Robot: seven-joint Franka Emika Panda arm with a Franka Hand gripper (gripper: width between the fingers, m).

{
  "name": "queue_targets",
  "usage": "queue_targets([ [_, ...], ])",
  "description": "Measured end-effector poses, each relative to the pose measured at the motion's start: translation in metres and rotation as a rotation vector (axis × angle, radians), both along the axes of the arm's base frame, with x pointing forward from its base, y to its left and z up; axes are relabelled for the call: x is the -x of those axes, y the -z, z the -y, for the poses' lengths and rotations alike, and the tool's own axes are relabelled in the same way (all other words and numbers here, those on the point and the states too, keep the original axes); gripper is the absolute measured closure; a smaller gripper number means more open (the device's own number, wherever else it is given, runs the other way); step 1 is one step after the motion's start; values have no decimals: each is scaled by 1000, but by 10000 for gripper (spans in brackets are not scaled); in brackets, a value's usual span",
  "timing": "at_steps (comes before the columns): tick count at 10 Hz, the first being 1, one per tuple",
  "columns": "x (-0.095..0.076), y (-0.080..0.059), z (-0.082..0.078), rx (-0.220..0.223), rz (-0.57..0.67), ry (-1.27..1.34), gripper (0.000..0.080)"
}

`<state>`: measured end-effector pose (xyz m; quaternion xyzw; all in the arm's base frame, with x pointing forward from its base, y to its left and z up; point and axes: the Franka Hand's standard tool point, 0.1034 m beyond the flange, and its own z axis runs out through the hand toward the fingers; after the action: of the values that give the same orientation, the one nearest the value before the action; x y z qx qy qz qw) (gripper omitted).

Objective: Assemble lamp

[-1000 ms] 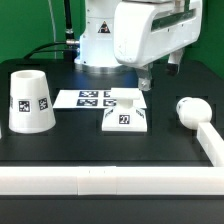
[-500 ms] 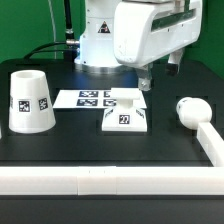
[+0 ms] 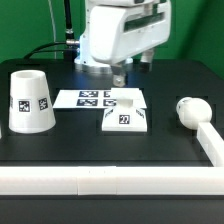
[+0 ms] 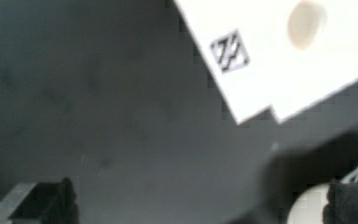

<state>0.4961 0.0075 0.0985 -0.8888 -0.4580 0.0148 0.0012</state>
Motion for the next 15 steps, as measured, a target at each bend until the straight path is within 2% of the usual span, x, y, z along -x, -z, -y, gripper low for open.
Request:
queue_targets([
  [4, 2, 3, 1, -1, 1, 33, 100],
  [8, 15, 9, 4, -18, -24, 457, 100],
  [15, 19, 15, -3, -9, -45, 914, 100],
])
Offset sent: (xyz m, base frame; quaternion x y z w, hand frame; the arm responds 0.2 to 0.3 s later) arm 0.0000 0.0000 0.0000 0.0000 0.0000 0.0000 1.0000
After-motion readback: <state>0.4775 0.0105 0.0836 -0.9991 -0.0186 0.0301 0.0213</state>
